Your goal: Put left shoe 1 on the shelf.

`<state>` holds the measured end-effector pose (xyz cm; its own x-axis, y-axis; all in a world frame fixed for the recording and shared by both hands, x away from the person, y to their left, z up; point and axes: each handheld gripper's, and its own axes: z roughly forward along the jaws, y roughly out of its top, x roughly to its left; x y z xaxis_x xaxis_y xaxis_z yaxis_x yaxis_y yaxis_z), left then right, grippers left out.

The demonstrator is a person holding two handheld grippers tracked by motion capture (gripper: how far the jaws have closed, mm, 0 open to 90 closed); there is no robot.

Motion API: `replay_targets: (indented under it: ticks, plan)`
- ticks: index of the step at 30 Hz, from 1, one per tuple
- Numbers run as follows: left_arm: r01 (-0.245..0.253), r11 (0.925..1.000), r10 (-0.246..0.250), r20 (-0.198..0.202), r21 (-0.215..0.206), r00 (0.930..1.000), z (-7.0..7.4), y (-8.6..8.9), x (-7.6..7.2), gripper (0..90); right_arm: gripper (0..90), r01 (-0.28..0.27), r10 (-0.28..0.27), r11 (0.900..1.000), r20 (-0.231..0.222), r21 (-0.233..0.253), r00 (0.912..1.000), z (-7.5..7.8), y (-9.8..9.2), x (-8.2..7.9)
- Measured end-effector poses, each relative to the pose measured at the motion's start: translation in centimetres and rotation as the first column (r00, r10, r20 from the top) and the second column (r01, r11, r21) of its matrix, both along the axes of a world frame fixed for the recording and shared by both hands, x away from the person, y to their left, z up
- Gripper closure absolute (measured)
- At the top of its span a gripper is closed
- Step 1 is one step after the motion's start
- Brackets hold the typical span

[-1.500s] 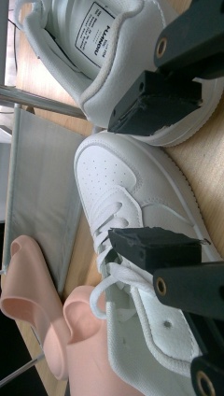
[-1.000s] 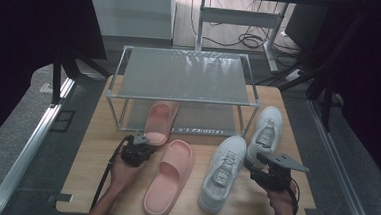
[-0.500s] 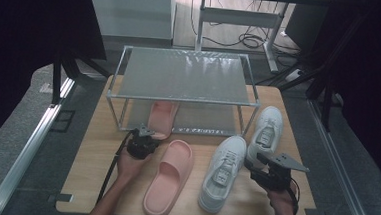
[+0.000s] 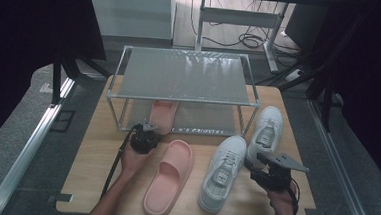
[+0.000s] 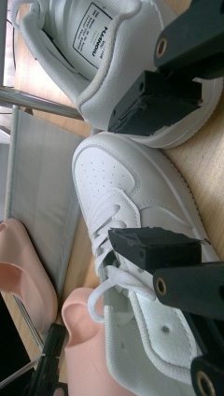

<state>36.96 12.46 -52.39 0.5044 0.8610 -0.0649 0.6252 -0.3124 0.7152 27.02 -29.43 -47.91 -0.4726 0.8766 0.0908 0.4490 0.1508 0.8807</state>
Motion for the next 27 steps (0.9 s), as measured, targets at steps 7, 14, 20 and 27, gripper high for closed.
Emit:
replay_targets:
  ticks: [7, 14, 20, 27]
  plan:
    - [-0.008, 1.0, 0.008, -0.005, -0.002, 1.0, 0.1, -0.1, 0.4, 89.9, 42.4, 0.002, -0.002, 1.0, -0.002, 0.003, 1.0, 0.0, -0.1, 0.0]
    - [-0.012, 0.9999, 0.012, -0.017, -0.005, 0.9998, 0.0, -0.4, 0.9, 89.0, 42.4, 0.001, -0.001, 1.0, 0.0, 0.001, 1.0, 0.0, -0.1, 0.0]
    - [-0.011, 0.9999, 0.011, -0.016, -0.008, 0.9998, 0.0, -0.3, 0.9, 87.2, 42.4, 0.002, -0.002, 1.0, 0.002, 0.0, 1.0, 0.0, -0.1, 0.0]
    - [0.007, 0.9992, -0.008, -0.01, -0.04, 0.9999, 0.4, 0.4, -0.4, 86.7, 42.5, 0.005, -0.005, 1.0, 0.001, 0.003, 1.0, 0.0, -0.2, 0.0]
